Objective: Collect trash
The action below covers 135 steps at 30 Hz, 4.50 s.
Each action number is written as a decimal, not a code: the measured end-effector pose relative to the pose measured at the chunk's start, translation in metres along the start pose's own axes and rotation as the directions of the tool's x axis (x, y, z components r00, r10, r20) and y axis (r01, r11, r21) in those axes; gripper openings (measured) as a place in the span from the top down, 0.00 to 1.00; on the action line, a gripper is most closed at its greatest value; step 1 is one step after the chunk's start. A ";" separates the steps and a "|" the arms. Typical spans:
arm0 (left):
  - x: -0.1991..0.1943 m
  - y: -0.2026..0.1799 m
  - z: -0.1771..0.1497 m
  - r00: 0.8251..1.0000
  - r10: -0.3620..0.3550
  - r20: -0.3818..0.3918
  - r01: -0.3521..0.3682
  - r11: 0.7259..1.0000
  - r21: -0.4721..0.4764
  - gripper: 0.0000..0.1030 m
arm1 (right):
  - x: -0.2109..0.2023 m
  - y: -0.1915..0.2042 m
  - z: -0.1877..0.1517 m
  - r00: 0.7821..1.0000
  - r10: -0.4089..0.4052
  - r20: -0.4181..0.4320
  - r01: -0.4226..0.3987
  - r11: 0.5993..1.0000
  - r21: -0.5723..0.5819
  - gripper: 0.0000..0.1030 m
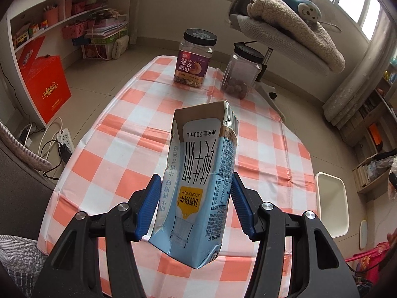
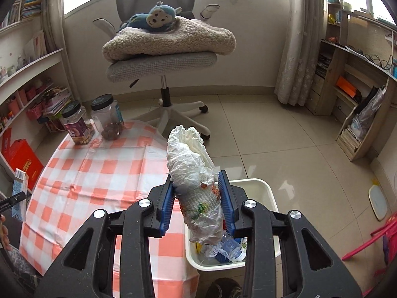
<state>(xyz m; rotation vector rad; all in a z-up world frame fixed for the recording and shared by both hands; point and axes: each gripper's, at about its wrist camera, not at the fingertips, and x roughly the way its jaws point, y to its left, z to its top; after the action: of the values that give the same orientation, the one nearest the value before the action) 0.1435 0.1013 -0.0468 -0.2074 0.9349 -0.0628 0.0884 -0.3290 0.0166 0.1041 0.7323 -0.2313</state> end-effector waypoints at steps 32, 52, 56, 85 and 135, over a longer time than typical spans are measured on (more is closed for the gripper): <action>0.010 -0.413 -0.010 0.934 -0.358 -0.009 0.319 0.820 0.476 0.20 | -0.037 -0.196 -0.027 0.923 -0.349 0.161 0.207 0.805 0.556 0.09; -0.095 -0.215 -0.037 0.866 -0.021 0.499 -0.124 0.958 0.257 0.07 | -0.077 0.012 -0.039 0.909 -0.173 0.380 0.114 0.978 0.172 0.07; -0.071 -0.182 -0.048 0.868 0.027 0.495 -0.149 0.967 0.209 0.07 | -0.057 0.036 -0.040 0.933 -0.135 0.333 0.095 0.986 0.135 0.07; -0.067 -0.150 -0.034 0.897 0.030 0.442 -0.115 0.979 0.168 0.07 | -0.044 0.093 -0.043 0.928 -0.046 0.368 0.045 0.999 0.013 0.07; -0.053 -0.165 -0.035 0.919 -0.003 0.395 -0.086 0.974 0.208 0.07 | -0.049 0.079 -0.047 0.919 -0.051 0.391 0.055 0.998 -0.001 0.07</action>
<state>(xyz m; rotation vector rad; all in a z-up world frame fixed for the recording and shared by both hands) 0.0899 -0.0573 0.0084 0.0104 0.5230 -0.0816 0.0420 -0.2354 0.0158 0.0246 0.3373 -0.2896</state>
